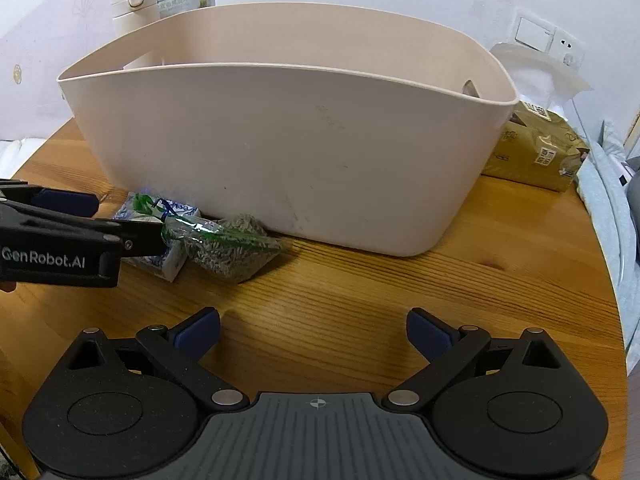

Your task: Organize objects

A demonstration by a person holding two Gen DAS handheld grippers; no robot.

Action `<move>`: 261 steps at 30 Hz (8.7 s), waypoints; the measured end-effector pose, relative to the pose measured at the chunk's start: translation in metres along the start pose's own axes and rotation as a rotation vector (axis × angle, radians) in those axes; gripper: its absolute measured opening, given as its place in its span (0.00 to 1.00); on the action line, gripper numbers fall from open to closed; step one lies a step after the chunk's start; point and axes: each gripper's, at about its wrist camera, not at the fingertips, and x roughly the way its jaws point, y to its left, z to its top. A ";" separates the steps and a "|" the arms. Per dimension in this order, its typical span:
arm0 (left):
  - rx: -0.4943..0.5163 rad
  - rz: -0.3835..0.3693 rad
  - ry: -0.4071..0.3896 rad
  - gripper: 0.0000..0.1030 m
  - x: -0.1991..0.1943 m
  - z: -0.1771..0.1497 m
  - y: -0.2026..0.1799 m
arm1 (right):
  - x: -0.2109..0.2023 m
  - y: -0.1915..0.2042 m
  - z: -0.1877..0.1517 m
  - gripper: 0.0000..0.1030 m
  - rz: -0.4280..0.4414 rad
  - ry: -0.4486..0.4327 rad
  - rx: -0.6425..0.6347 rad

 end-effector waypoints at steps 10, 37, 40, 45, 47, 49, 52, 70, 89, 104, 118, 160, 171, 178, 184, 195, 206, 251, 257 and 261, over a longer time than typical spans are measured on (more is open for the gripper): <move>0.063 0.022 0.031 0.84 0.009 -0.004 -0.015 | 0.005 0.000 -0.002 0.99 0.020 -0.002 0.003; 0.078 0.131 -0.050 0.62 -0.004 -0.010 0.011 | -0.006 0.026 -0.006 0.42 0.031 -0.105 0.020; 0.071 0.127 -0.066 0.62 -0.013 -0.012 0.015 | -0.008 0.026 -0.013 0.38 0.039 -0.109 0.019; 0.068 0.121 -0.088 0.62 -0.030 -0.011 0.019 | -0.015 0.015 -0.016 0.35 0.038 -0.111 0.019; 0.068 0.112 -0.100 0.62 -0.038 -0.009 0.019 | -0.026 0.011 -0.012 0.35 0.035 -0.119 0.020; 0.071 0.104 -0.115 0.62 -0.042 -0.006 0.014 | -0.036 0.006 -0.011 0.35 0.036 -0.130 0.029; 0.074 0.095 -0.143 0.62 -0.055 -0.005 0.010 | -0.049 0.002 -0.006 0.35 0.049 -0.150 0.044; 0.102 0.071 -0.374 0.62 -0.131 0.032 0.001 | -0.123 -0.020 0.022 0.35 -0.061 -0.375 0.063; 0.149 0.054 -0.413 0.62 -0.112 0.092 -0.024 | -0.135 -0.021 0.076 0.35 -0.093 -0.481 0.040; 0.167 0.062 -0.284 0.62 -0.048 0.102 -0.029 | -0.083 -0.015 0.107 0.35 -0.089 -0.401 0.035; 0.184 0.090 -0.227 0.62 -0.024 0.097 -0.032 | -0.059 -0.010 0.101 0.35 -0.099 -0.343 0.050; 0.096 0.109 -0.316 0.82 -0.123 0.030 -0.024 | -0.125 -0.019 0.044 0.93 -0.088 -0.387 0.174; 0.054 0.097 -0.304 0.82 -0.137 -0.005 -0.020 | -0.139 -0.010 0.013 0.93 -0.090 -0.385 0.157; 0.062 0.106 -0.312 0.82 -0.148 -0.024 -0.020 | -0.150 -0.001 -0.006 0.93 -0.109 -0.384 0.147; 0.058 0.103 -0.316 0.82 -0.157 -0.042 -0.020 | -0.158 0.009 -0.019 0.93 -0.118 -0.375 0.135; 0.077 0.100 -0.316 0.82 -0.170 -0.066 -0.017 | -0.172 0.021 -0.044 0.93 -0.124 -0.383 0.138; 0.080 0.107 -0.304 0.82 -0.178 -0.090 -0.016 | -0.186 0.026 -0.069 0.95 -0.118 -0.391 0.165; 0.056 0.048 -0.226 0.87 -0.183 -0.133 -0.010 | -0.184 0.044 -0.127 1.00 -0.119 -0.282 0.137; 0.055 0.053 -0.209 0.87 -0.176 -0.133 -0.008 | -0.181 0.045 -0.125 1.00 -0.120 -0.275 0.134; 0.064 0.054 -0.201 0.87 -0.173 -0.131 -0.009 | -0.177 0.043 -0.123 1.00 -0.118 -0.270 0.135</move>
